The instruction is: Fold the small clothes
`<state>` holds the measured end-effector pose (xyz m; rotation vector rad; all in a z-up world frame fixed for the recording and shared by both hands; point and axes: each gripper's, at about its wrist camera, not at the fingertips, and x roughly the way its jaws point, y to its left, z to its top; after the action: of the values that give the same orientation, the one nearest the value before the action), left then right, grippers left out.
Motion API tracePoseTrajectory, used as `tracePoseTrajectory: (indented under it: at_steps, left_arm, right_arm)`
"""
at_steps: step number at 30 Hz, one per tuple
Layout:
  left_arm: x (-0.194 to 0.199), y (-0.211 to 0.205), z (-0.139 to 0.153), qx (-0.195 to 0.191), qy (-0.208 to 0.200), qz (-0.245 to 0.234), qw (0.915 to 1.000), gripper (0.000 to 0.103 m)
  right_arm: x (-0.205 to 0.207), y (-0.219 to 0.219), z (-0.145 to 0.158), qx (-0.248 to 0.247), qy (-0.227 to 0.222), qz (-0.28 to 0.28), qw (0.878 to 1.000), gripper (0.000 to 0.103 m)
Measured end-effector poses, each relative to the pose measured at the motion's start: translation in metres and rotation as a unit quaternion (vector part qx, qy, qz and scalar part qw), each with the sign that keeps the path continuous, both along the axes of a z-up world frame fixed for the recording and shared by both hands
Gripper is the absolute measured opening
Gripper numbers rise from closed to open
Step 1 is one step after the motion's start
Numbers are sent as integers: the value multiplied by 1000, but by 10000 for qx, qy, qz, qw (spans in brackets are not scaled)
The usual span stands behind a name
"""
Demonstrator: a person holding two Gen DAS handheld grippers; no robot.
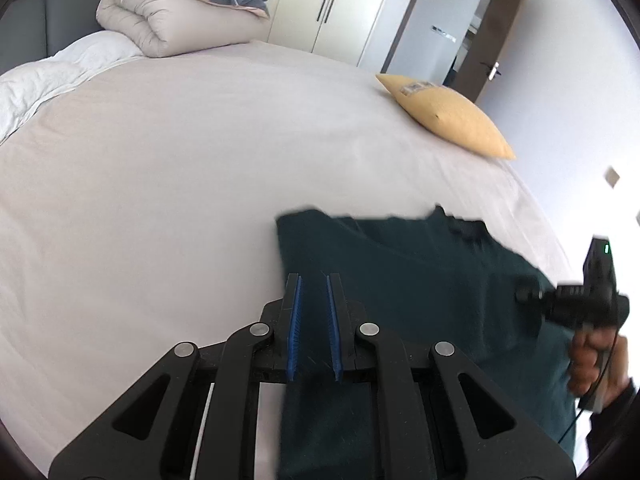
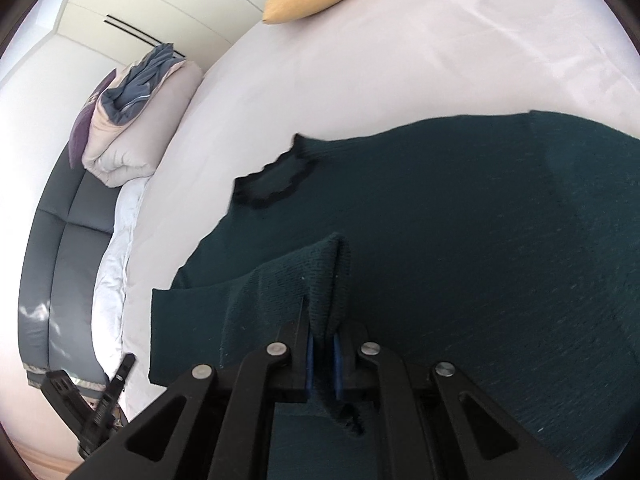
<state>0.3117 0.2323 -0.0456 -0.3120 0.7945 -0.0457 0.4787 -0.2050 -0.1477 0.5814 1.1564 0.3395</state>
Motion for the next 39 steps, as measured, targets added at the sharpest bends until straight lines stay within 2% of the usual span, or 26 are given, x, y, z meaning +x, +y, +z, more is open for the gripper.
tracePoseTrajectory:
  at_steps: [7,11,16,25,28,33,39]
  left_arm:
    - [31,8,1,413,153,-170,9989,12]
    - [44,-13,-14,793,240,-368,9959,12]
    - [47,-28,-27,934,271,-416,9944,12]
    - [57,-45,-40,1182,338,-486,9912,12]
    - [59,-59,-43,1465,319,-568,9871,12]
    - [75,-79,-71,1990,719,-757,9744,12]
    - [74,-100,-85,2667,638,-874,9577,11]
  right_arm:
    - [6,-14,-8,-169,112,-132,9997,9]
    - [7,-12,-1,-519,68,14,9986,8]
    - [6,-21,9,-914,58,47,9958,8]
    - [1,-31,2,-762,195,40,9969,11]
    - [-6,-36,2,-584,284,-10,9979,17]
    - [-25,-40,3,-457,264,-1,9986,18]
    - [-37,-60,0,-228,249,-323,9989,10]
